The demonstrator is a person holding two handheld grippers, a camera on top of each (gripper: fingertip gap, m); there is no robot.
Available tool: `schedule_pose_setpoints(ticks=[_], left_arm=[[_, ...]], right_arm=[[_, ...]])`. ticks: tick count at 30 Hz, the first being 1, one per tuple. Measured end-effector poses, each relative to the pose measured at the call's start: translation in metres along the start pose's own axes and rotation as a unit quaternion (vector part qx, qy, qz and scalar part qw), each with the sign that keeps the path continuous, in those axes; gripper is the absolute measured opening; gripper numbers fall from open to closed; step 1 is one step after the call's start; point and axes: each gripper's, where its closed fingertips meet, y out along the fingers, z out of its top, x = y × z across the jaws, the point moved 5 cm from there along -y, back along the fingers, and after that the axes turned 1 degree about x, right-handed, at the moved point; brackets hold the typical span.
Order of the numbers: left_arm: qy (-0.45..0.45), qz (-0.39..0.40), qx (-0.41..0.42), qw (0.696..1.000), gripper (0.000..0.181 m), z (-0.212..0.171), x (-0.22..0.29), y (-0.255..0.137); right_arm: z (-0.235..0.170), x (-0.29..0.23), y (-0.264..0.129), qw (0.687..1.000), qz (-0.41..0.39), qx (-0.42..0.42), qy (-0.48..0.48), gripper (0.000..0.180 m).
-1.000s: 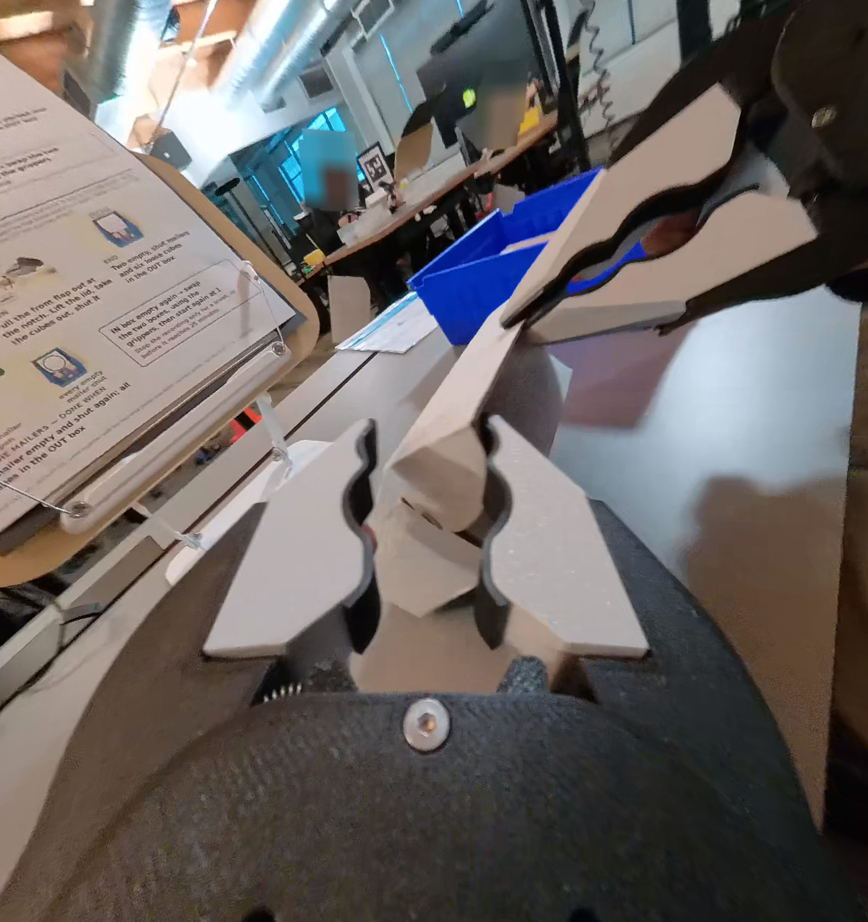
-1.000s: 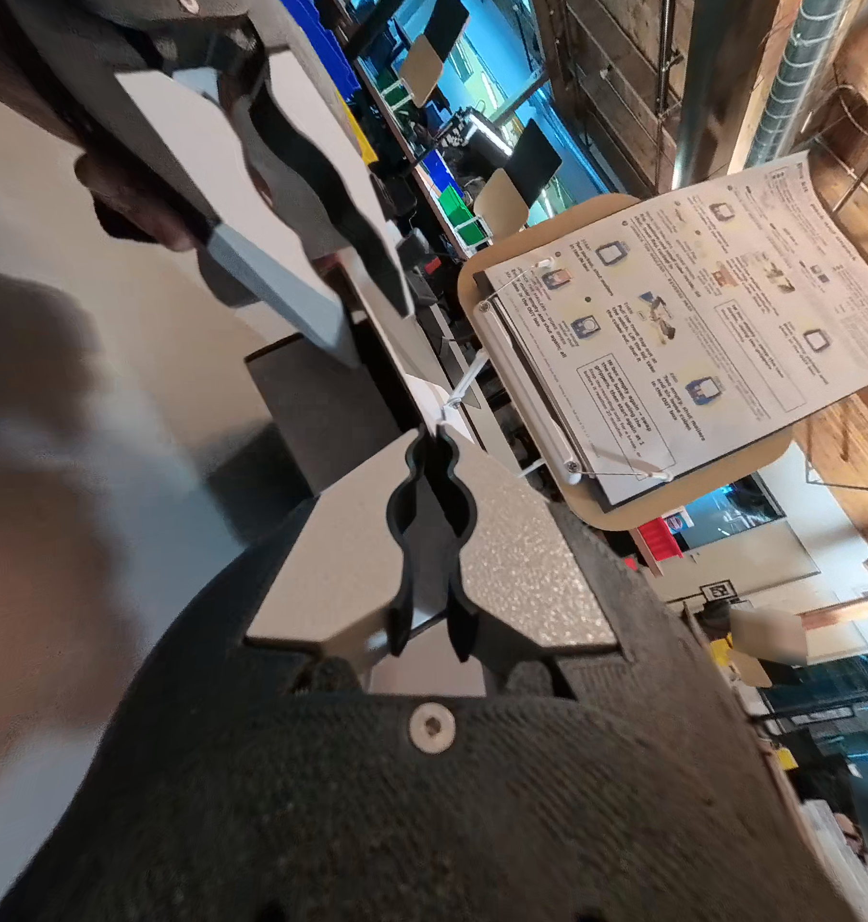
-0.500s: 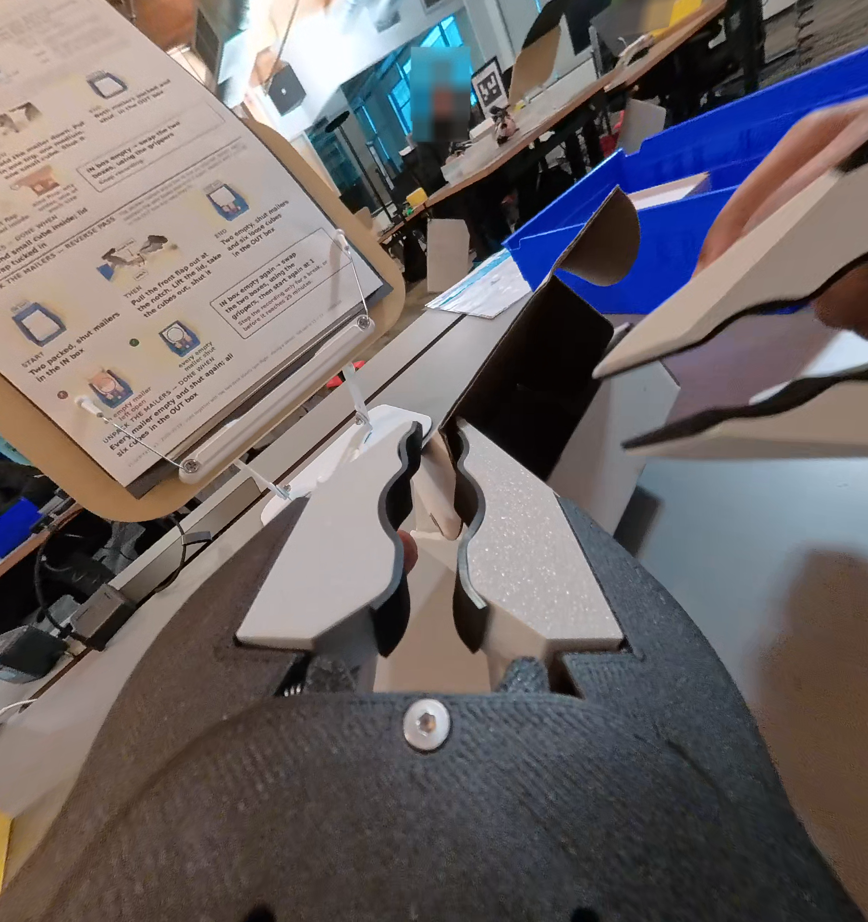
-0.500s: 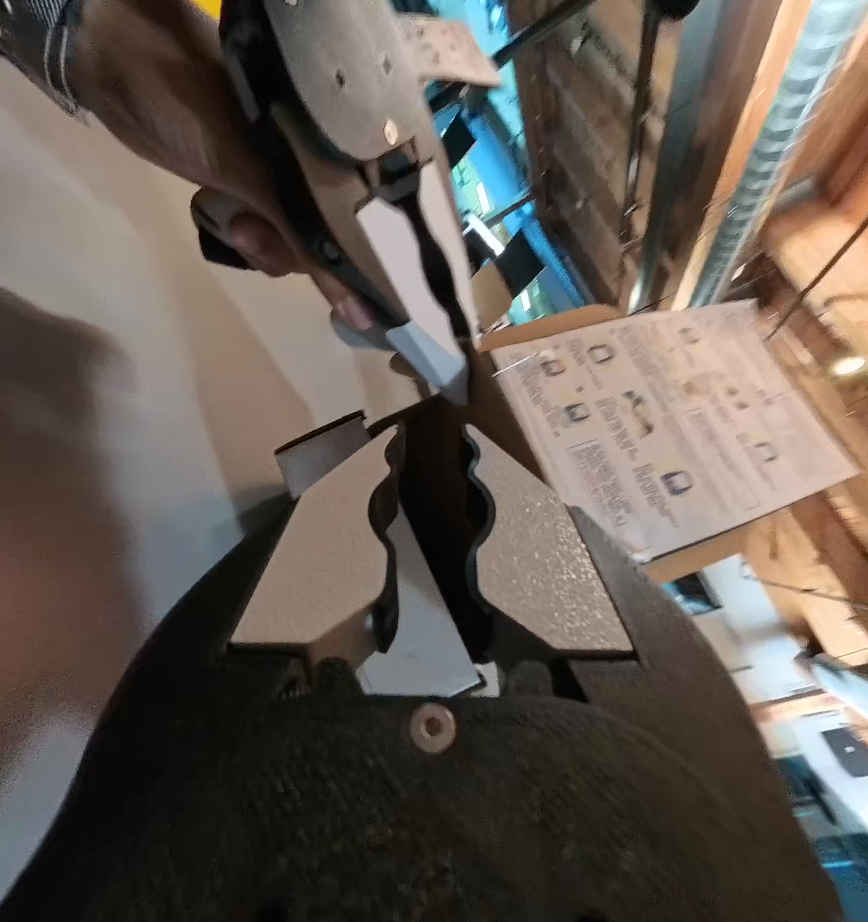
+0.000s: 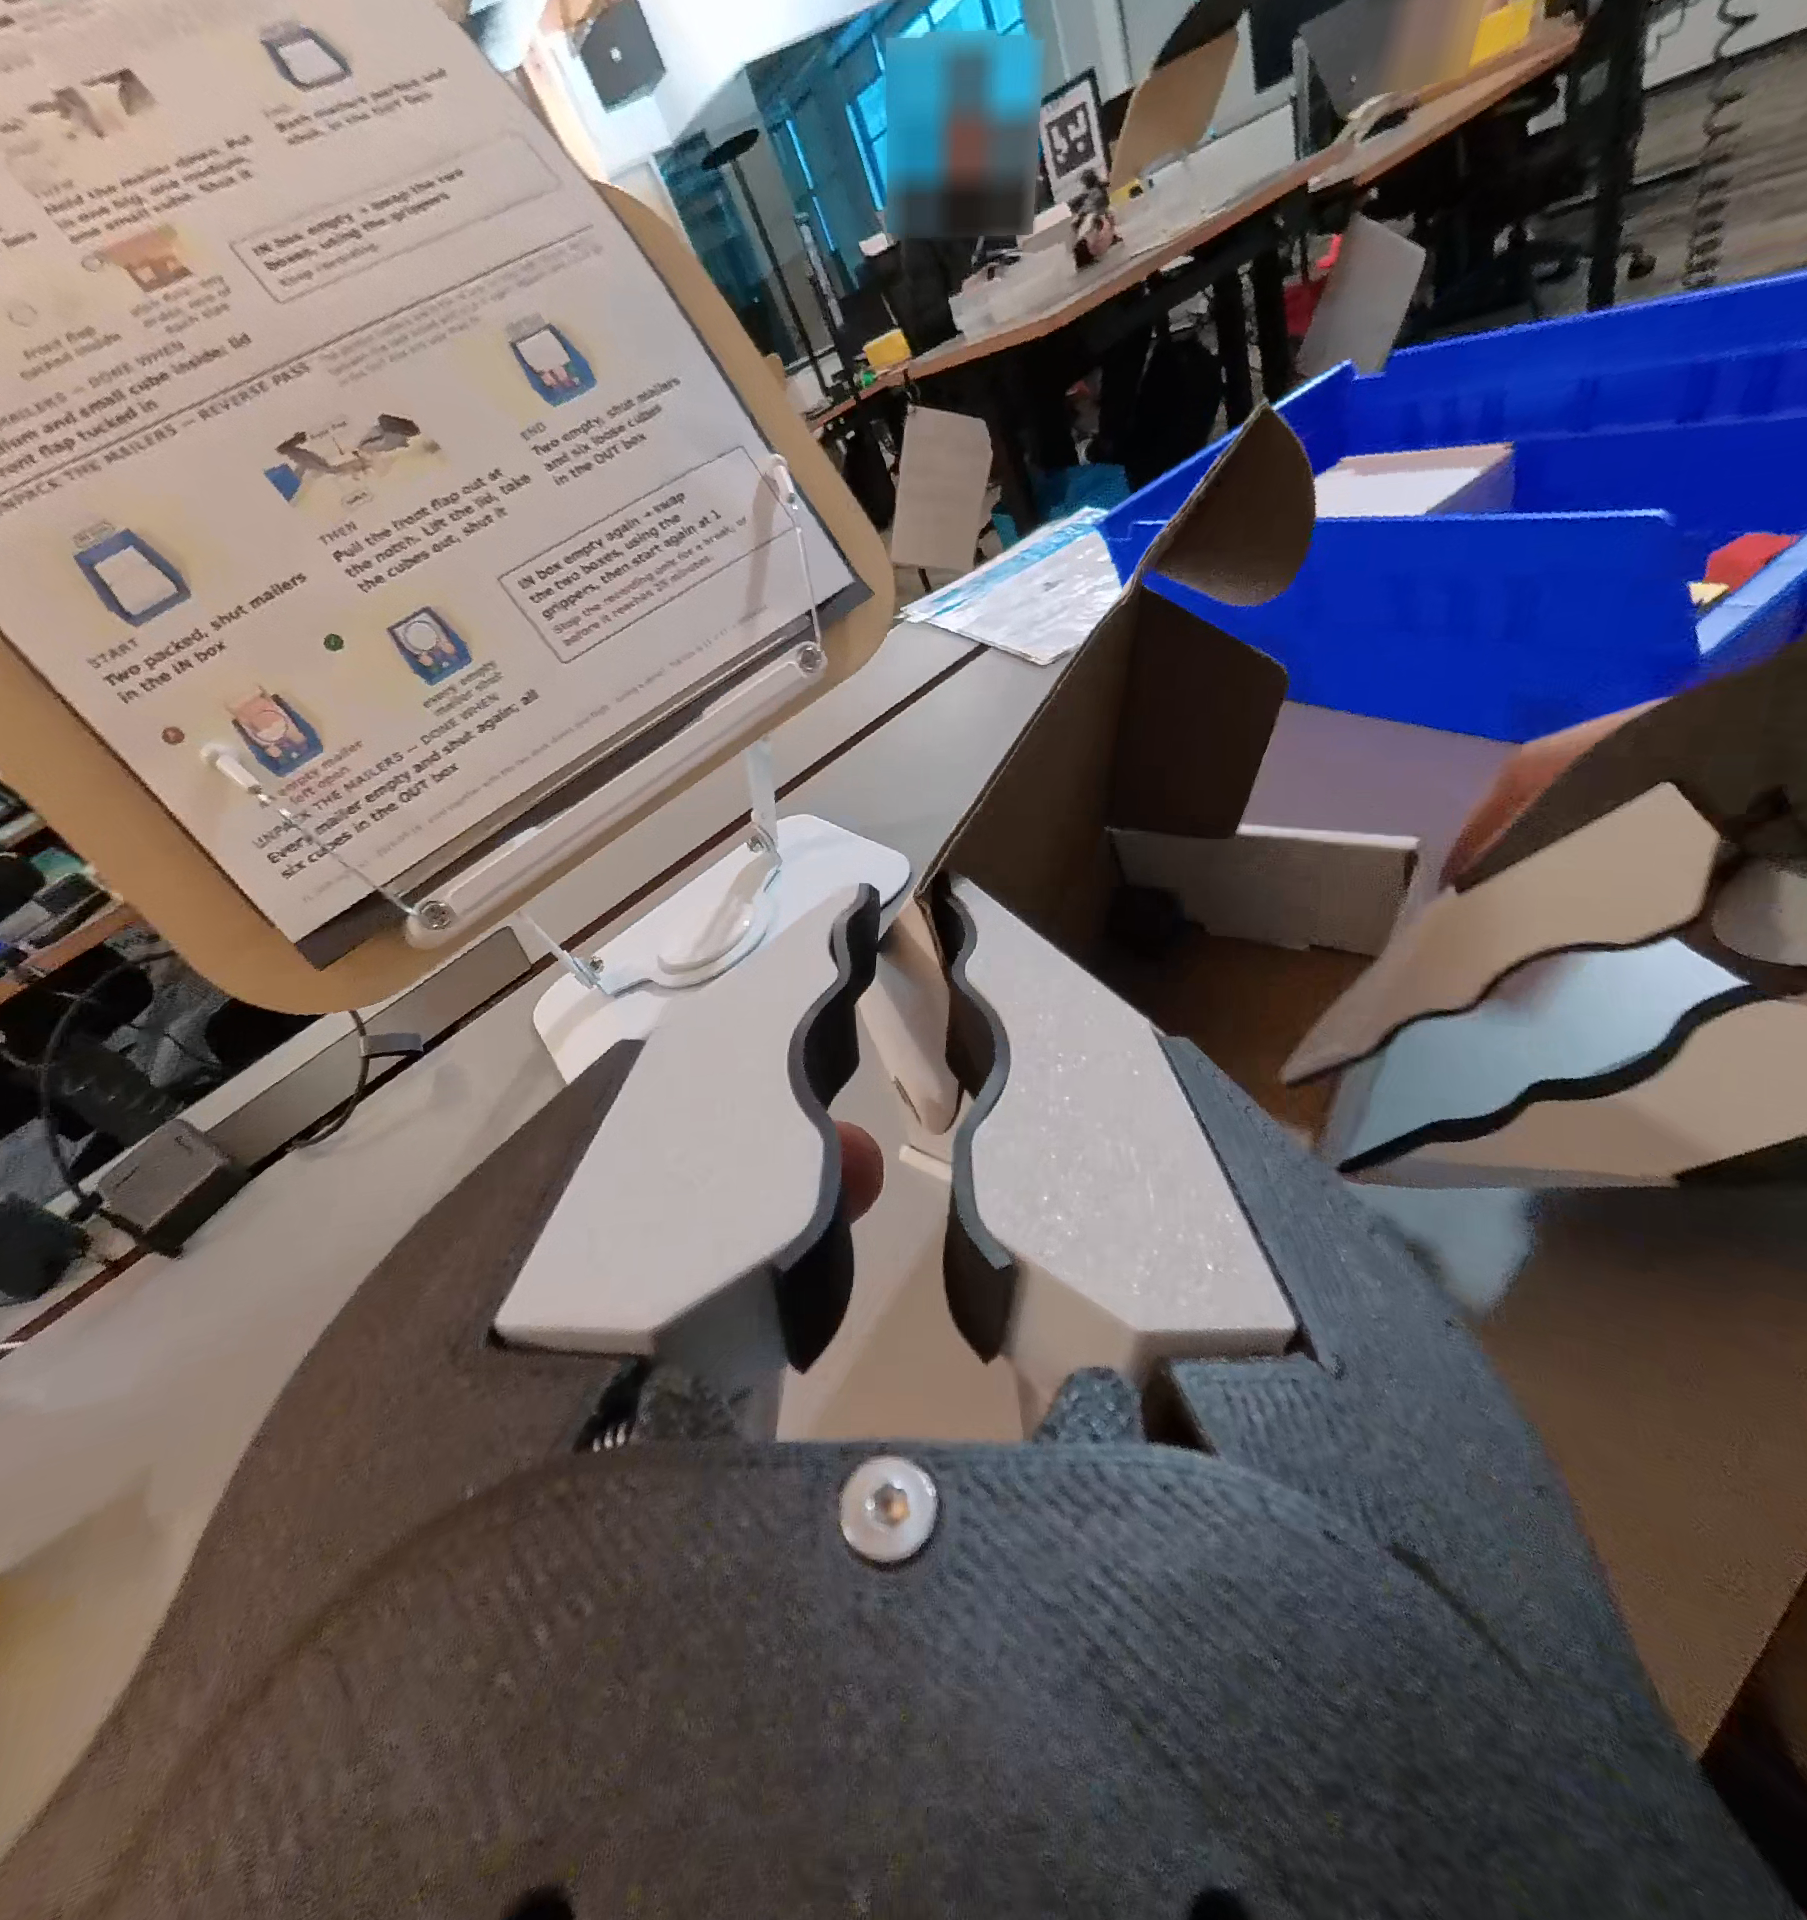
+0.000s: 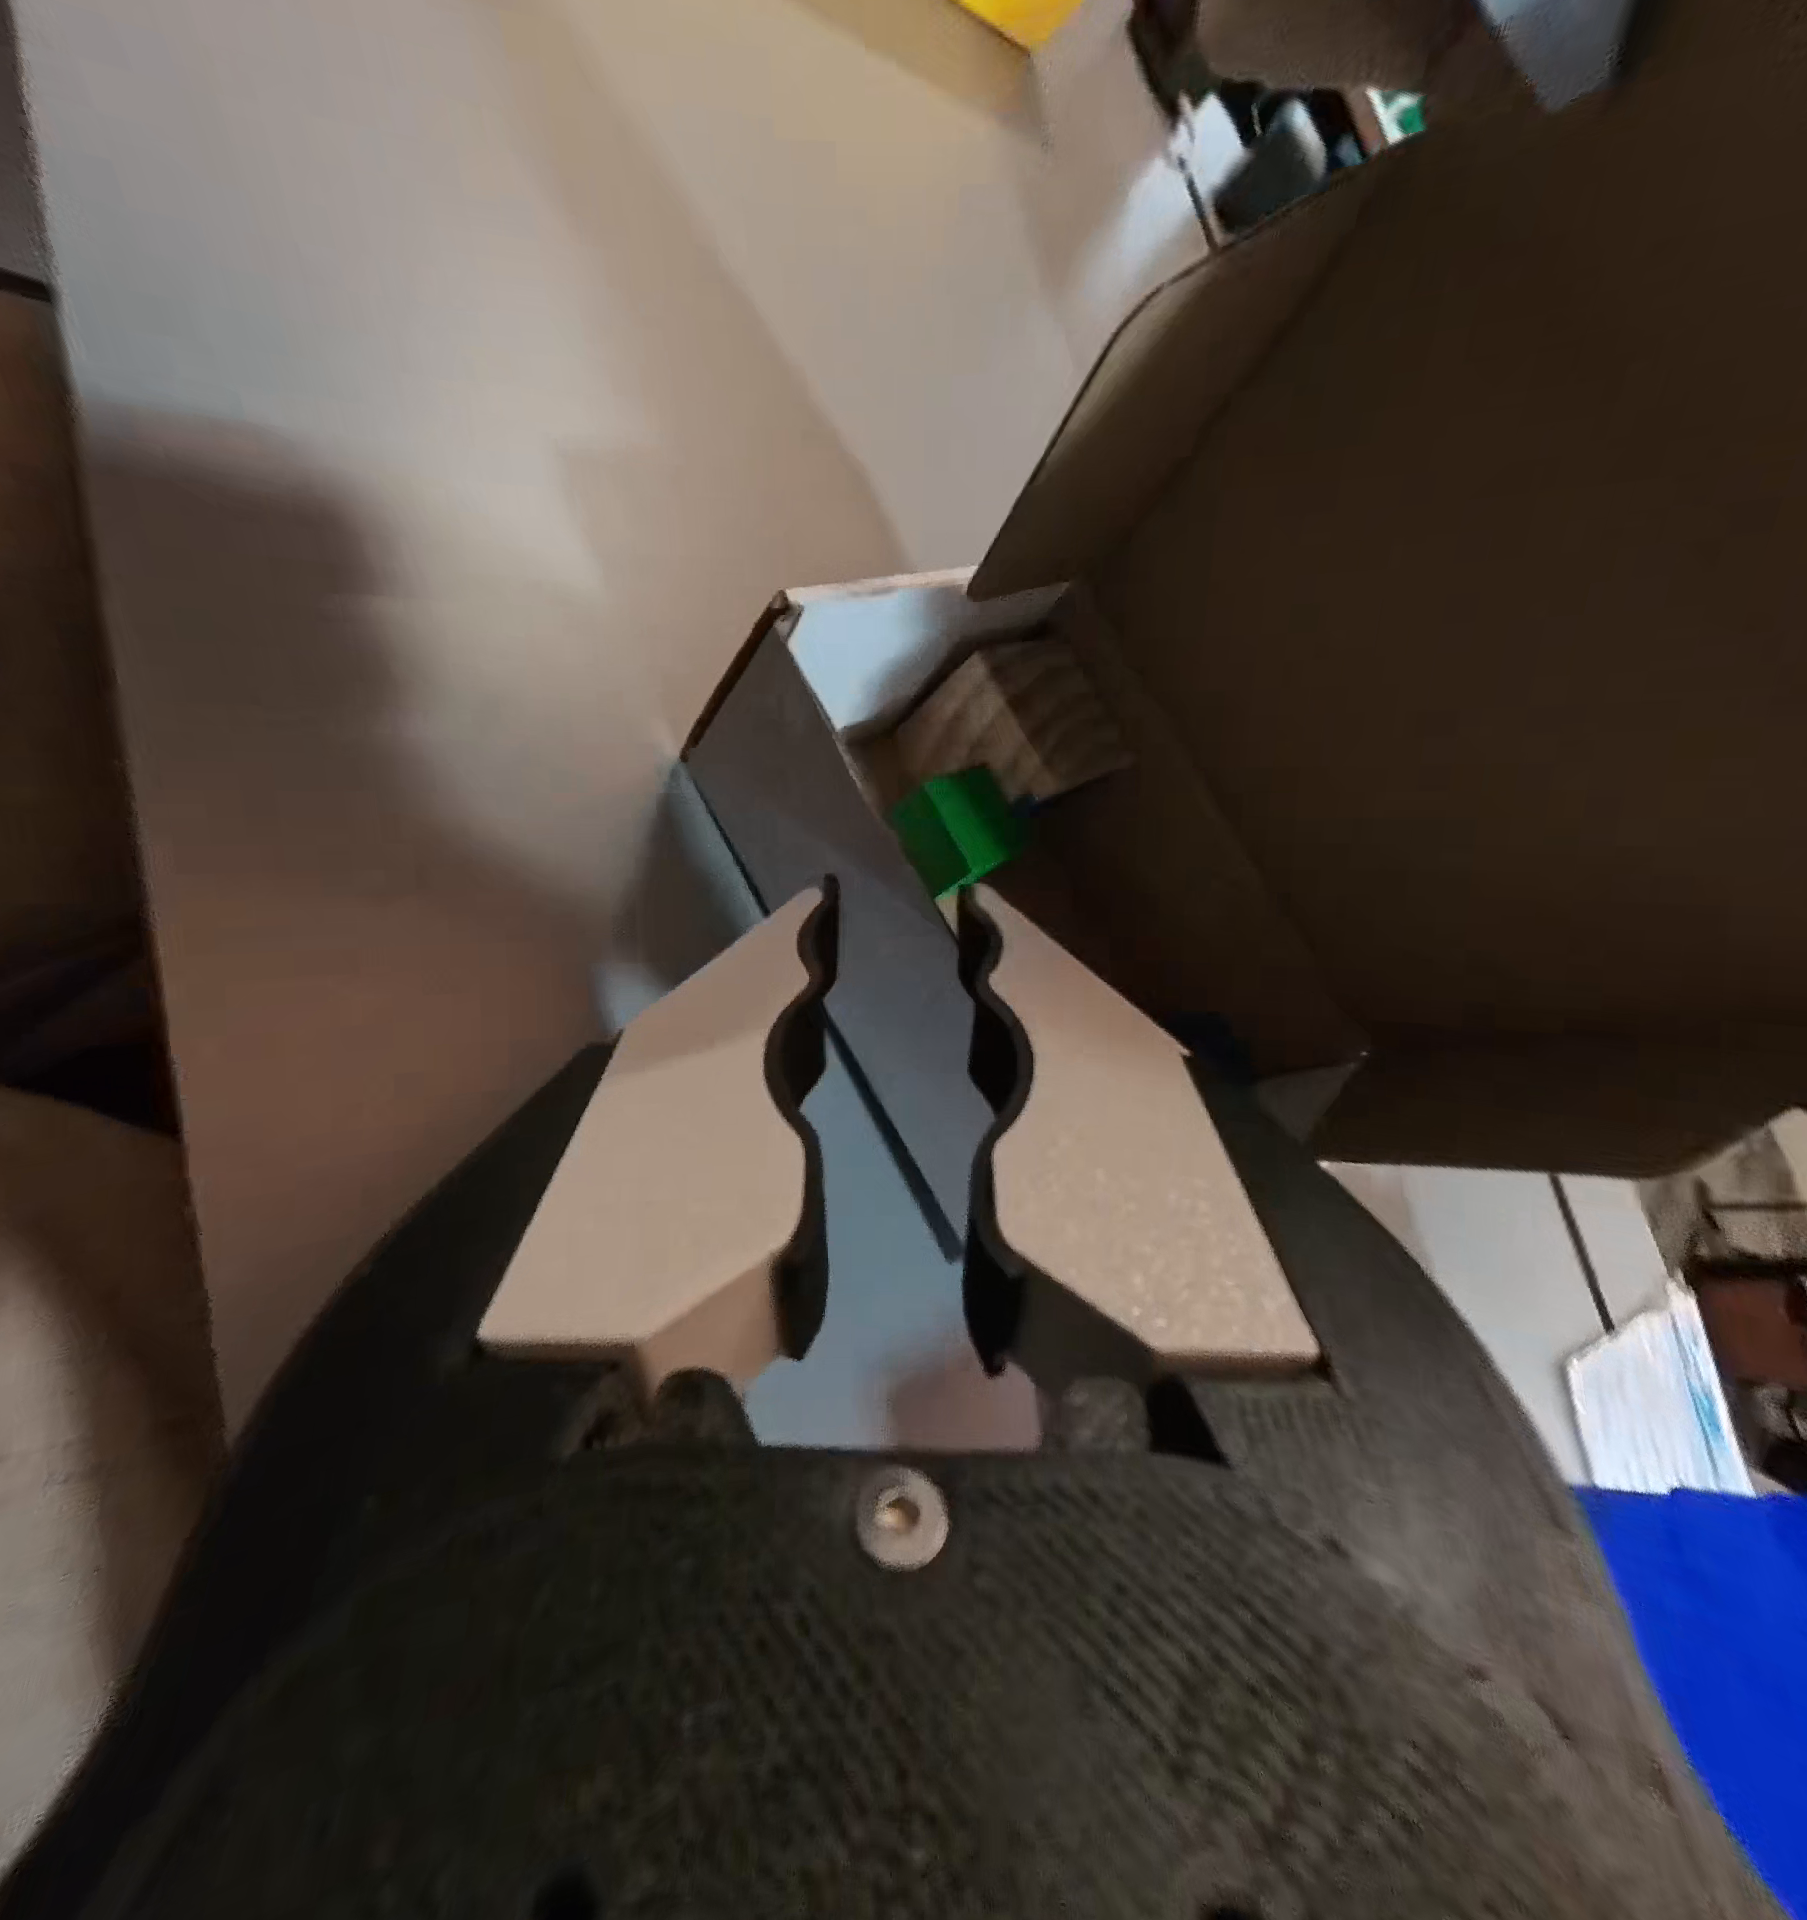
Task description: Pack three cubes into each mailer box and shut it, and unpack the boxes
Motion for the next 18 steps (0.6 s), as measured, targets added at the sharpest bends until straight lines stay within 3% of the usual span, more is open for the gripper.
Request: schedule_pose_setpoints(ticks=[1, 11, 18], left_arm=[[-0.003, 0.001, 0.001, 1.000, 0.007, 0.001, -0.003, -0.001], [-0.096, 0.042, -0.004, 0.994, 0.009, 0.000, -0.034, -0.009], [-0.187, 0.052, -0.021, 0.981, 0.013, -0.034, -0.052, -0.003]], right_arm=[[0.002, -0.002, -0.001, 1.000, 0.012, 0.007, 0.001, 0.015], [0.013, -0.027, -0.021, 0.984, 0.155, 0.088, -0.018, 0.008], [0.011, -0.032, -0.034, 0.971, 0.213, 0.106, -0.019, 0.007]])
